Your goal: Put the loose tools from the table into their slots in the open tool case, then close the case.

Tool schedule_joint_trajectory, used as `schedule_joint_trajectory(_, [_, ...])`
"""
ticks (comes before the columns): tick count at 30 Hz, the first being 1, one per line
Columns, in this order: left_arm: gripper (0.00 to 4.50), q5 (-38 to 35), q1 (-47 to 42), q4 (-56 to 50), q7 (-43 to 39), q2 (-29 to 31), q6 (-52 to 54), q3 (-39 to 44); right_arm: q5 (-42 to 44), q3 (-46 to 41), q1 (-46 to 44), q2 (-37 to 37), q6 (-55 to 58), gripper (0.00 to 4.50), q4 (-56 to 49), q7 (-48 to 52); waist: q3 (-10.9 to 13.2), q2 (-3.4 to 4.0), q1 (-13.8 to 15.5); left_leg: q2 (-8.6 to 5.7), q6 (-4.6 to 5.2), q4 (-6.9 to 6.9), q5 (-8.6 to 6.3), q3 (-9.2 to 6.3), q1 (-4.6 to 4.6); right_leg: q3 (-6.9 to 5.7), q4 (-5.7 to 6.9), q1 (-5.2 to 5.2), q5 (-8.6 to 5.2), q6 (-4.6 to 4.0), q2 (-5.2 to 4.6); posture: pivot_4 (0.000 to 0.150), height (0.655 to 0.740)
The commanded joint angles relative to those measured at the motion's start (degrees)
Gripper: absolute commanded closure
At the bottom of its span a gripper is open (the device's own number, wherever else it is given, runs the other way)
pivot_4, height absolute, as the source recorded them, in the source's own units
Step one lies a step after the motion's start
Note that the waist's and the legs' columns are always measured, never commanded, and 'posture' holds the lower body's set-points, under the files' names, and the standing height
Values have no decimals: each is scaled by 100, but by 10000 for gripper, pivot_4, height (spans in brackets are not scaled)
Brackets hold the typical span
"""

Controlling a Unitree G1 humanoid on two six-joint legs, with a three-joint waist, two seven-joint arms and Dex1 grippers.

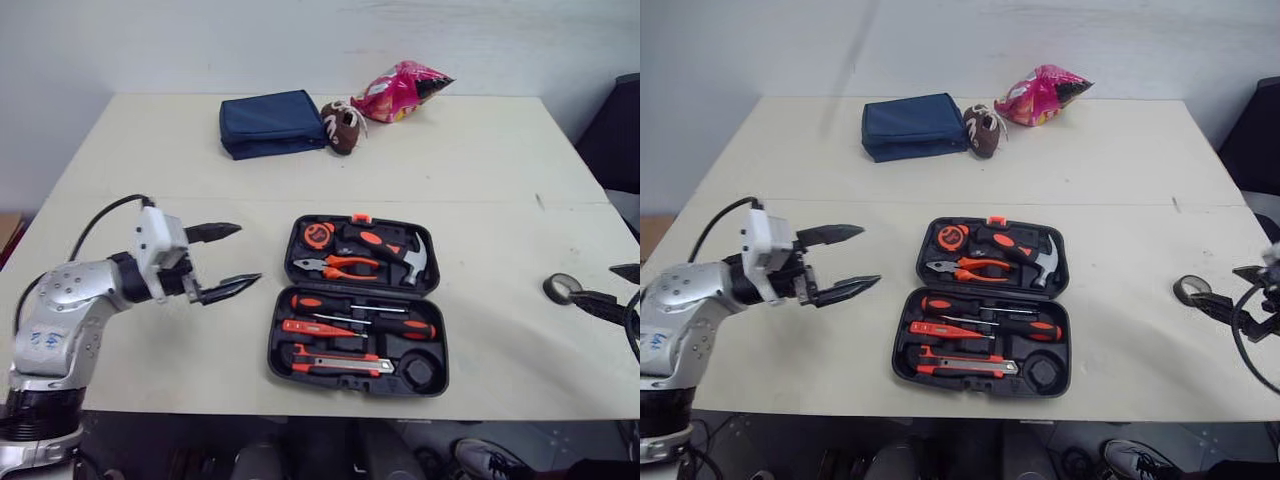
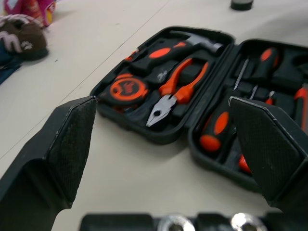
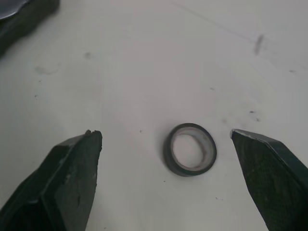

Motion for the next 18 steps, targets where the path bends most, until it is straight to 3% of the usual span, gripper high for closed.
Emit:
schedule_joint_trajectory(1, [508,-398,-271,-539,-164,-93,289,-322,-547,905,-756,-157,-317,0,954,650,4,-21,39,1,0,2,0,-3,-4,0,-2,0,0,0,3,1500,7400])
schedule_joint_trajectory(5, [508,-785,-477,-807,-328,-215,720,-664,-1195,1851,-1976,15,-763,0,1935,1042,10,-17,35,4,-3,11,-2,2,-17,4,-17,-5,0,0,14,1500,7400])
schedule_joint_trajectory(9, [508,-715,-520,-939,-376,-296,752,-901,-1797,2585,-2914,289,-963,0,2771,1350,17,-6,3,7,-5,12,-3,14,-21,13,-13,-19,0,2,19,1500,7400])
schedule_joint_trajectory(18, [508,-695,-435,-1057,-127,-355,781,-773,-2455,3124,-3841,789,-1151,0,3399,1685,21,2,-27,18,-15,51,-3,18,-15,29,27,-19,0,0,31,1500,7400])
